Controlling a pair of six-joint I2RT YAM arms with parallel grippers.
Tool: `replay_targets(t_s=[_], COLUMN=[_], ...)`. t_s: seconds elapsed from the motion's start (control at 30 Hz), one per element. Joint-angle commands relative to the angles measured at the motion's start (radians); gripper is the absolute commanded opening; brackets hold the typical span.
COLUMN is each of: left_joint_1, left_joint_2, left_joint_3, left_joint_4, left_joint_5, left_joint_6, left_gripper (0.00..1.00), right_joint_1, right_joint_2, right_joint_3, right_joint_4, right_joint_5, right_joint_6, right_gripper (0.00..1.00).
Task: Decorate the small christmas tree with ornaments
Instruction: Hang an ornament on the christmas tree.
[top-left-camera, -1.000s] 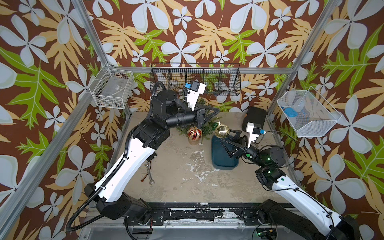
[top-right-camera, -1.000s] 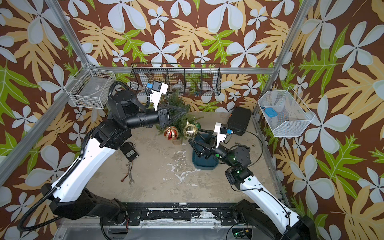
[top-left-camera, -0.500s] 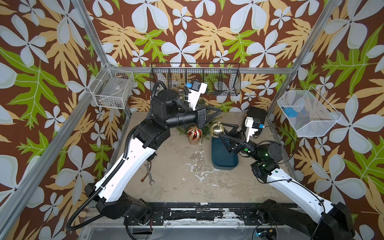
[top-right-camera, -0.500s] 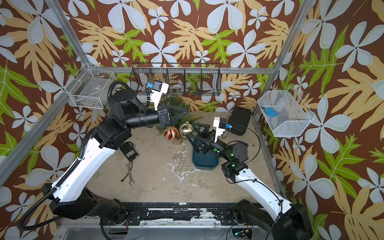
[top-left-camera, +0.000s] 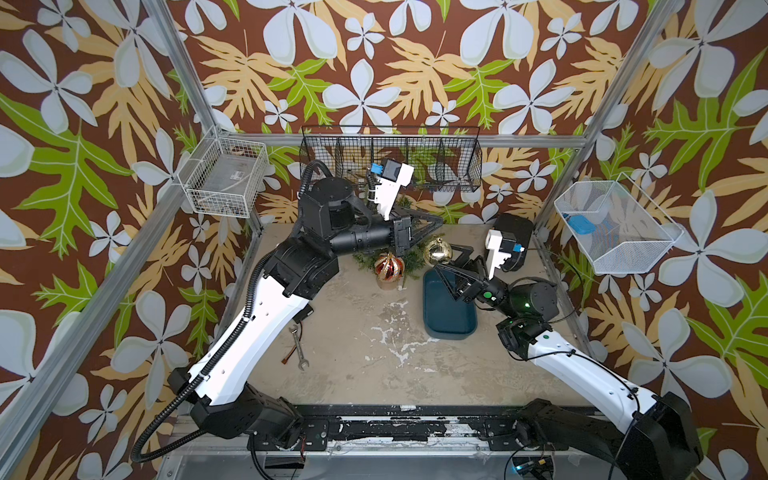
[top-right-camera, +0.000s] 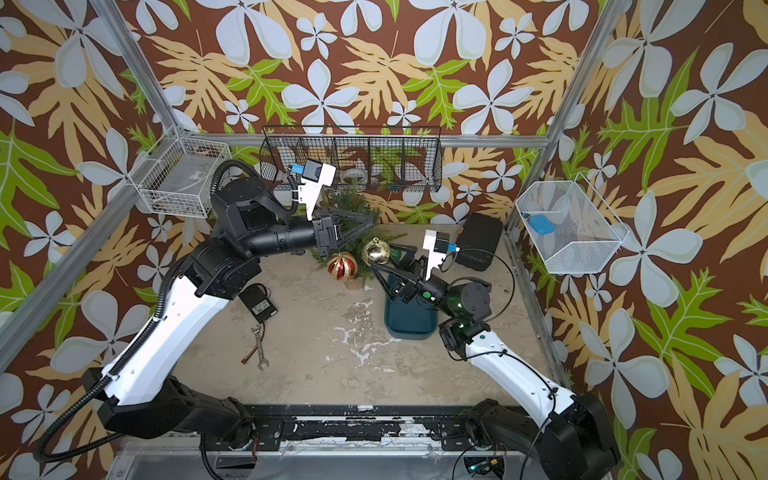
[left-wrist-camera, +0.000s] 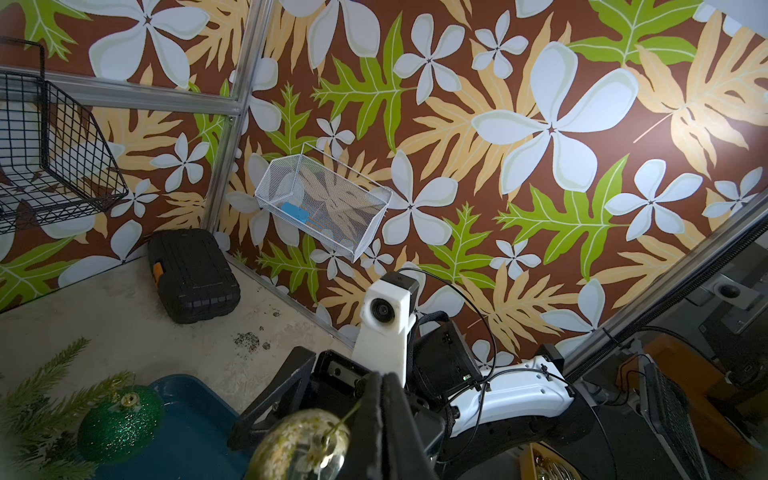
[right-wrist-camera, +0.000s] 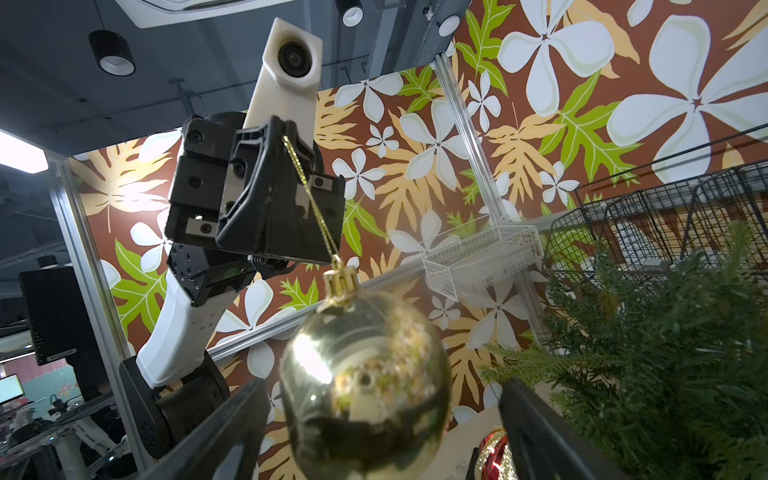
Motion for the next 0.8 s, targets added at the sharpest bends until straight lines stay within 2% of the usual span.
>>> replay_targets(t_s=[0.0,0.4,0.63,0.77], left_joint_1=[-0.002,-0.002,-0.002,-0.002], left_joint_2=[-0.006,-0.006,-0.006,-0.006], left_joint_3=[0.007,0.007,0.012,0.012], left_joint_4=[0.017,0.021,0.022,0.026], left_joint_5=[0.009,0.013,0.013,0.019], left_joint_6=[0.004,-0.004,-0.003,-0.008], left_gripper=[0.0,0.0,0.0,0.0], right_joint_1=[0.002,0.007,0.008,0.01], right_joint_2=[0.003,0.033,0.036,0.033], right_joint_3=[0.009,0.023,0.024,0.021], right_joint_4=[0.045,0.087,0.105,0.109], right_joint_5=[-0.01,-0.031,-0.047,-0.04], right_joint_6=[0.006,0.026,0.033,0.028], right_gripper=[0.9,0.86,0.88,0.83])
